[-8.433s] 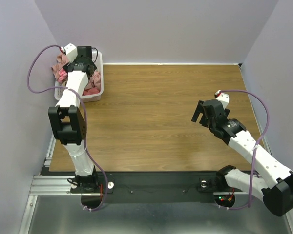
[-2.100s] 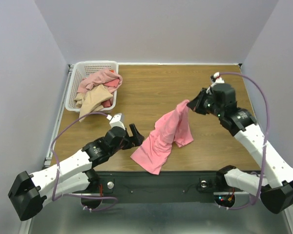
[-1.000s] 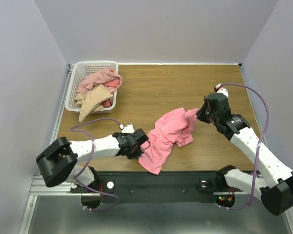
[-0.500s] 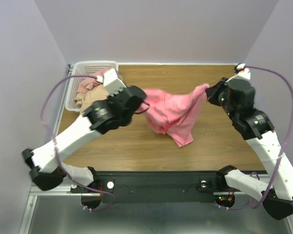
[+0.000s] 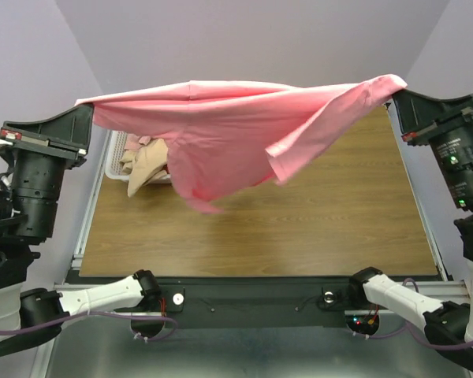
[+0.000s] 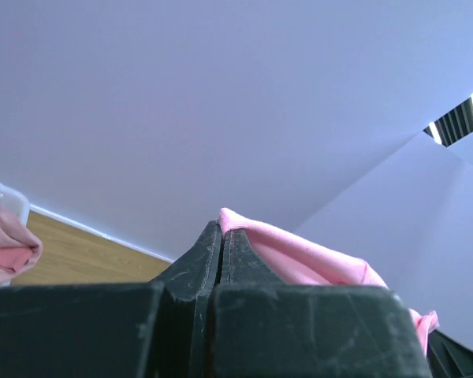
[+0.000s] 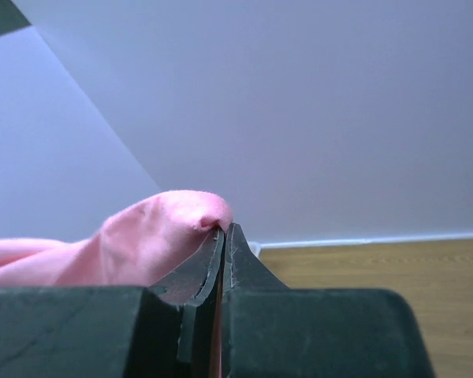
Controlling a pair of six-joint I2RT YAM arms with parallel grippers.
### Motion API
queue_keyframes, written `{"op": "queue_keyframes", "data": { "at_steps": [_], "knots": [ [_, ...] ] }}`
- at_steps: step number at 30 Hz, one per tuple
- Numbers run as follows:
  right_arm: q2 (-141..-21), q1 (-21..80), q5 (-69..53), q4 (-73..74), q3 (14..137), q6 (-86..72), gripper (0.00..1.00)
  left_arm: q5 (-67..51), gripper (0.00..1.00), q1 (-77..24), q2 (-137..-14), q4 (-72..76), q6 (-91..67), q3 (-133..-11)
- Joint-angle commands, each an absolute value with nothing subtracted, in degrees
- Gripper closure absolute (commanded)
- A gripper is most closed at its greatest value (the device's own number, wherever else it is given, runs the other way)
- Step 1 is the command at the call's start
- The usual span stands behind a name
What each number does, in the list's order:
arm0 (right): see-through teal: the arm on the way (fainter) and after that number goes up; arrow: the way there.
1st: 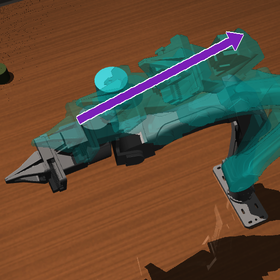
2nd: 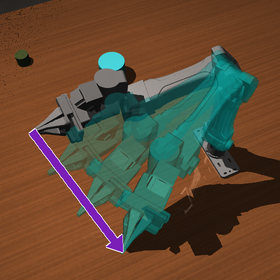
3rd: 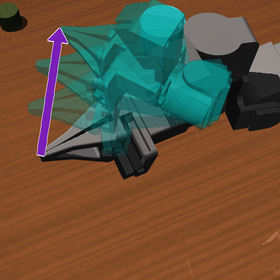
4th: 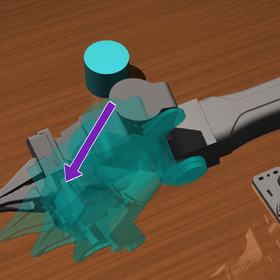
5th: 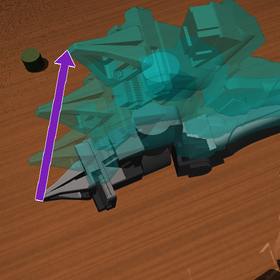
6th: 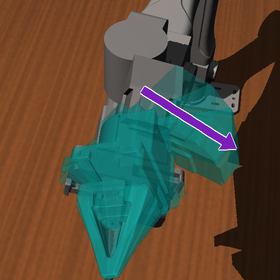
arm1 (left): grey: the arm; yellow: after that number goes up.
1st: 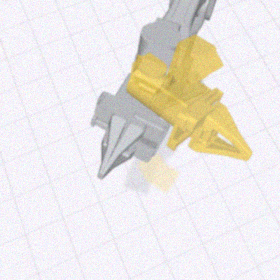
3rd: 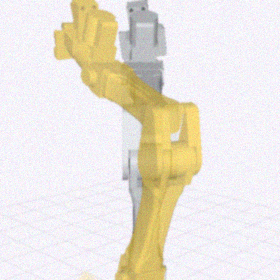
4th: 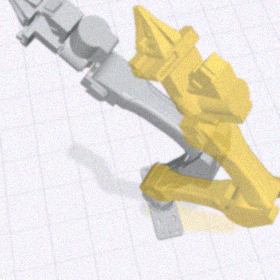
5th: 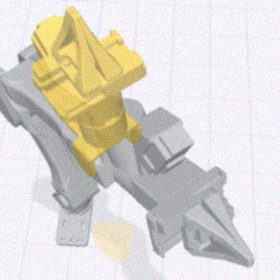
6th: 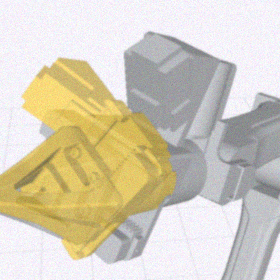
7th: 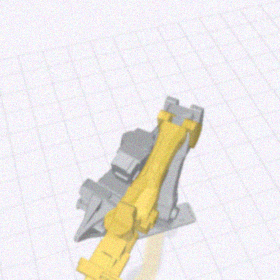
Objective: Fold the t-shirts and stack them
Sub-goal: Flatten the tshirt out
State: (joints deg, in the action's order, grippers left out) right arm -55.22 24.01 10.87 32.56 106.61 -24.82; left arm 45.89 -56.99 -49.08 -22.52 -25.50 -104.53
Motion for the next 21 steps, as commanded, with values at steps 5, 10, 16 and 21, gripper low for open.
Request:
{"op": "queue_keyframes", "data": {
  "at_steps": [5,10,16,21],
  "knots": [
    [-57.6,23.9,9.8,31.2,108.7,-21.9,1.00,47.7,1.00,-57.1,-53.3,-20.9,-18.2,-107.1],
    [-62.1,23.9,17.5,31.1,106.7,-19.2,0.99,57.9,1.00,-57.1,-57.7,-18.7,-17.0,-106.2],
    [-70.9,23.9,26.6,29.8,105.1,-14.4,0.99,51.1,1.00,-49.4,-71.3,-15.3,-17.2,-110.3],
    [-85.4,20.7,26.1,23.9,113.8,-6.2,0.99,27.0,1.00,-27.1,-91.5,-22.6,-22.4,-127.4]
  ]
}}
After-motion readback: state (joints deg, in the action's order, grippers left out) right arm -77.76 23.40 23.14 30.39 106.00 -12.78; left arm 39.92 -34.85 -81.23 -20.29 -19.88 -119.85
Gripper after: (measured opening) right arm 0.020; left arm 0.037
